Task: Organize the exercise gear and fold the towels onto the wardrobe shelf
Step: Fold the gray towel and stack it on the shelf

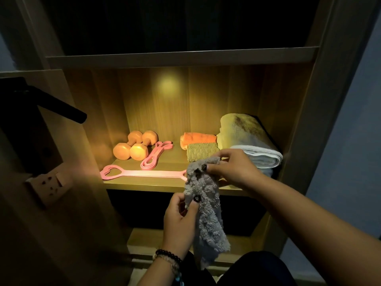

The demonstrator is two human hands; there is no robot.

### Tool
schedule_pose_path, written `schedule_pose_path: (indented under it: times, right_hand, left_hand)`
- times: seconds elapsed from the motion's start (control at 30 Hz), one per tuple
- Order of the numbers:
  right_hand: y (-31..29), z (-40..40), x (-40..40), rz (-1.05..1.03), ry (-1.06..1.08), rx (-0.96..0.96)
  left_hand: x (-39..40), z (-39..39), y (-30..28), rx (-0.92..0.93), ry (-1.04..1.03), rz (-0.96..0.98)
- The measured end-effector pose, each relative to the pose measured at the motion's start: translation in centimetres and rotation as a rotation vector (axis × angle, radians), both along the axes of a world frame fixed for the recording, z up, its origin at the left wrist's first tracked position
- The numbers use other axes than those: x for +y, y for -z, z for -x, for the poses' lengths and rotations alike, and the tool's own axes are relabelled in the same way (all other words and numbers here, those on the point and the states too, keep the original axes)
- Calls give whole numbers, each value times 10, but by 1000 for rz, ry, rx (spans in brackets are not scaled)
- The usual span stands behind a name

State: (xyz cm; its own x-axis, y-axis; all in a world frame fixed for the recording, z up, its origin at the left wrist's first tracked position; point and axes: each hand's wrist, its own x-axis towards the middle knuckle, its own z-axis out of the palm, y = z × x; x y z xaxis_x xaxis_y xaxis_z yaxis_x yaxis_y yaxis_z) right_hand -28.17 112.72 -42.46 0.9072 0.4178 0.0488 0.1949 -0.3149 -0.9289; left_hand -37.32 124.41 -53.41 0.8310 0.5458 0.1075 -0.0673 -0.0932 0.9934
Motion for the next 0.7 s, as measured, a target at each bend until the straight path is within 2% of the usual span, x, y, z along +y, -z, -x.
schedule_pose_path:
  times: [0.13,0.27,0.33,0.4,0.5,0.63,0.7]
  right_hand:
    - [1,-8,-5,176,74,-379]
    - [-5,-11,-19,261,97,-525]
    - [-3,-14,-25,297,94,-530]
    - [-1,-15,-31,305,101,-505]
    - [6,-25,-40,137,98,-357]
    - [19,-39,-50,-97,144,-223]
    - [26,-43,-54,-214,226,-181]
  left_hand:
    - [20,0,-10,-33,-90,-31]
    - [48,-4,-30,-62,-199,-124]
    - [58,-9,-42,-86,-184,-216]
    - [65,-14,-50,-110,-160,-399]
    - [75,-20,-53,-158,-105,-731]
    - [96,-17,-44,-88,53,-1206]
    - [104,-10,-36,-37,49,-1202]
